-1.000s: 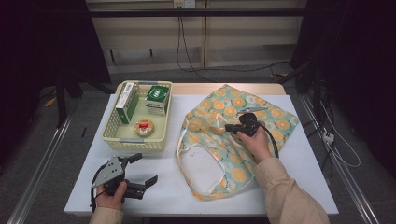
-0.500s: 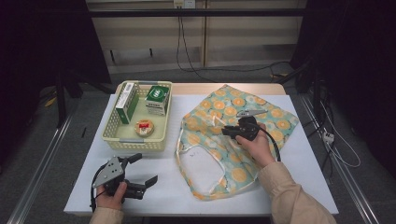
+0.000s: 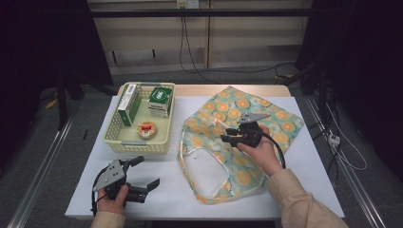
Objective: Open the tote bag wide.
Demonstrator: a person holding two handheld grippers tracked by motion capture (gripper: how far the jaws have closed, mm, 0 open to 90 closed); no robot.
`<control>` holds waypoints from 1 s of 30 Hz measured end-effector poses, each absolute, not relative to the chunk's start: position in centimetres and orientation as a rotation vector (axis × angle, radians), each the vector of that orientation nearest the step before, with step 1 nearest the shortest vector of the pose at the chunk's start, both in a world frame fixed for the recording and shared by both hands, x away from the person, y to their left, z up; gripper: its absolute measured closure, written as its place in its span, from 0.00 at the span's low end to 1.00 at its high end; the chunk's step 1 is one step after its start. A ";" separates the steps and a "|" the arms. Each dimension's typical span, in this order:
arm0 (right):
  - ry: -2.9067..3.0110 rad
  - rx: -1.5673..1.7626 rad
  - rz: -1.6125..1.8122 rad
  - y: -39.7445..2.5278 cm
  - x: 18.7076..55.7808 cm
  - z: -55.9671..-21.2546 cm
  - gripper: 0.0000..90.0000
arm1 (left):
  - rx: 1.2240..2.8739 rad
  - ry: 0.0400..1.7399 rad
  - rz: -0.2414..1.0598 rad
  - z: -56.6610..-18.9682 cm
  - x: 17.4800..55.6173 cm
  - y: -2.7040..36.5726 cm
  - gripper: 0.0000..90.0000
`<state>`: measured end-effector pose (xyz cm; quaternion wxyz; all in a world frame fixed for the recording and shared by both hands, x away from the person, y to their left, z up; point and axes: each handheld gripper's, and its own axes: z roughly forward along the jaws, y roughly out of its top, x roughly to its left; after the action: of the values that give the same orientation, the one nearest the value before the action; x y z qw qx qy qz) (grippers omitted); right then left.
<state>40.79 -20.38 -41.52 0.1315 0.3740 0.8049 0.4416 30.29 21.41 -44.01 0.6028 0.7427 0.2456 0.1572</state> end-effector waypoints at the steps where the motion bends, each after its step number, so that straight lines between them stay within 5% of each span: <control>1: 2.343 1.066 1.281 -20.2 40.6 -41.4 0.63 | 1.719 0.569 0.364 -44.0 30.3 21.4 0.03; 8: 2.338 1.014 1.302 -19.8 39.7 -40.4 0.61 | 1.720 0.567 0.361 -44.0 30.3 21.4 0.03; 12: 2.386 0.925 1.336 -19.0 38.9 -40.2 0.86 | 1.725 0.568 0.363 -44.1 30.3 21.4 0.03; 16: 2.495 0.881 1.344 -17.7 38.2 -41.2 0.97 | 1.722 0.566 0.360 -44.0 30.3 21.3 0.03; 30: 2.429 1.080 1.072 -21.2 40.2 -45.2 0.68 | 1.723 0.571 0.356 -44.1 30.3 21.4 0.03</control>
<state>40.21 -21.18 -45.15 0.1373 0.3733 0.8394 0.3704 30.28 21.38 -44.12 0.6020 0.7438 0.2464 0.1535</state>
